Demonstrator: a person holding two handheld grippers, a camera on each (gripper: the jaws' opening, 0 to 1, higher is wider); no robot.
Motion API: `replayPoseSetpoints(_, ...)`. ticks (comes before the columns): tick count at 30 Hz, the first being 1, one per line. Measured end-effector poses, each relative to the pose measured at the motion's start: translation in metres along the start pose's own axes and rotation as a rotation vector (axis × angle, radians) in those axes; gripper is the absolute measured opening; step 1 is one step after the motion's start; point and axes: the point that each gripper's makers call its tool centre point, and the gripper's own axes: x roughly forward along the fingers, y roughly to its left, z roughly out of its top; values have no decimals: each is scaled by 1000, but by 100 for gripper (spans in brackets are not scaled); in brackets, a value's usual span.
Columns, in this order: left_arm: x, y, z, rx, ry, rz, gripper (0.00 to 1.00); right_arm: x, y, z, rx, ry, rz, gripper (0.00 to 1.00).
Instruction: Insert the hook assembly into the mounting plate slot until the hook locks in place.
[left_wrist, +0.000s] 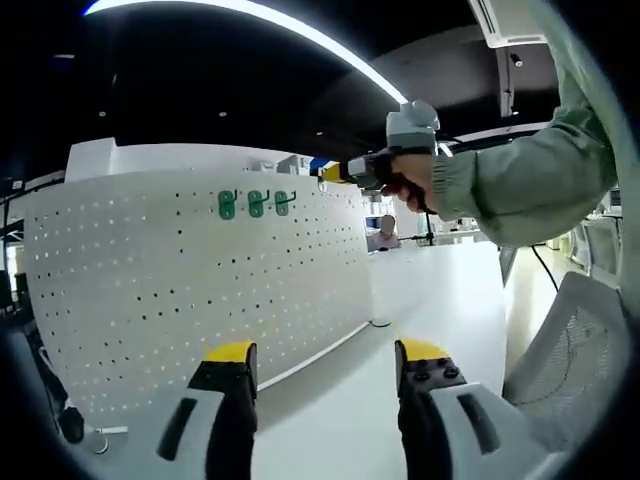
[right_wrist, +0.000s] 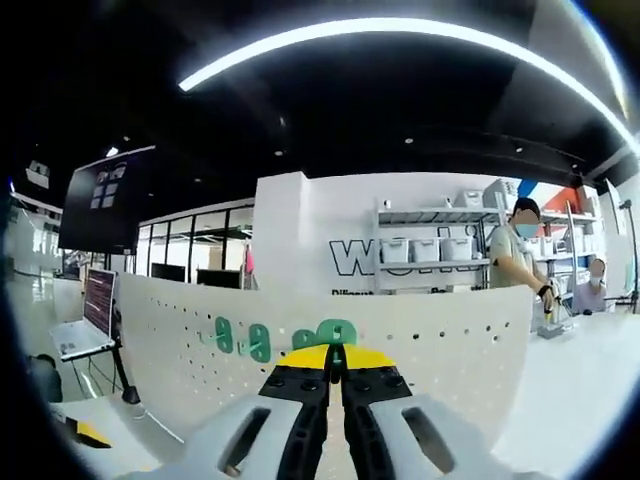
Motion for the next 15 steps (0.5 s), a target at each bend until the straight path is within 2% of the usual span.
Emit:
replayPoseSetpoints(3,0,1,0,-2,1,4,58,4,0,-3,20,3,-1,0)
replayPoseSetpoints(15,0,3,0,-7,0,10,57,25,-12,-12,3,19,-39,0)
